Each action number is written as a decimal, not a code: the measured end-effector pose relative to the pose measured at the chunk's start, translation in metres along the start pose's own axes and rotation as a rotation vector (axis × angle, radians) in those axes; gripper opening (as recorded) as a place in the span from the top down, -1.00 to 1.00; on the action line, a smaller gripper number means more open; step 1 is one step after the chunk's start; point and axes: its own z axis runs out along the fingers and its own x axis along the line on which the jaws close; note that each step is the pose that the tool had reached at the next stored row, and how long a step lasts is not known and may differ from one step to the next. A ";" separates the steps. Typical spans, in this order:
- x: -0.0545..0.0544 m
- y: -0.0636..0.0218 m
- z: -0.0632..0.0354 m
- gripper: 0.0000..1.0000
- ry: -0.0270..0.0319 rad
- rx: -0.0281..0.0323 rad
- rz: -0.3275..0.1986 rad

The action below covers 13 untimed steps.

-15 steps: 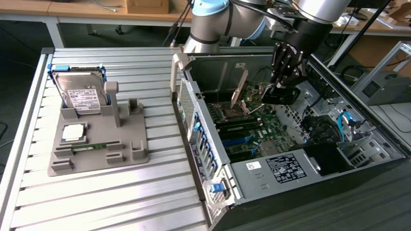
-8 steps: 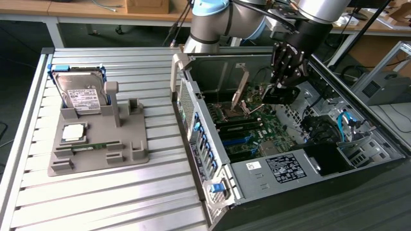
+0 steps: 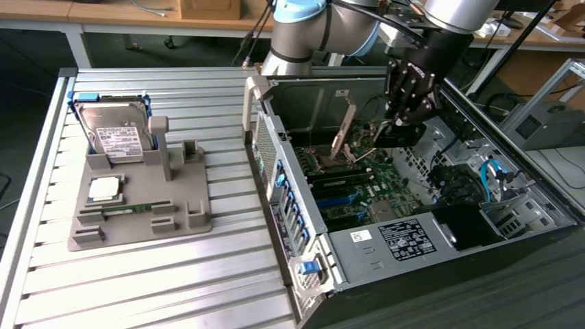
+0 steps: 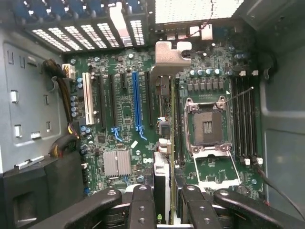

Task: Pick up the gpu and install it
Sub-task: 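Insert the gpu into the slot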

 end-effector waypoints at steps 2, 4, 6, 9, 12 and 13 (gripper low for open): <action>0.000 0.0000 0.0000 0.47 0.0008 0.0007 -0.020; 0.000 0.0000 0.0000 0.47 -0.0056 0.0008 -0.031; 0.001 0.0000 0.0001 0.47 -0.0262 0.0001 -0.037; 0.001 0.0000 0.0000 0.47 -0.0586 -0.0013 -0.047; 0.001 -0.0001 0.0000 0.47 -0.0627 -0.0014 -0.073; 0.001 -0.0001 0.0000 0.47 -0.0622 -0.0014 -0.086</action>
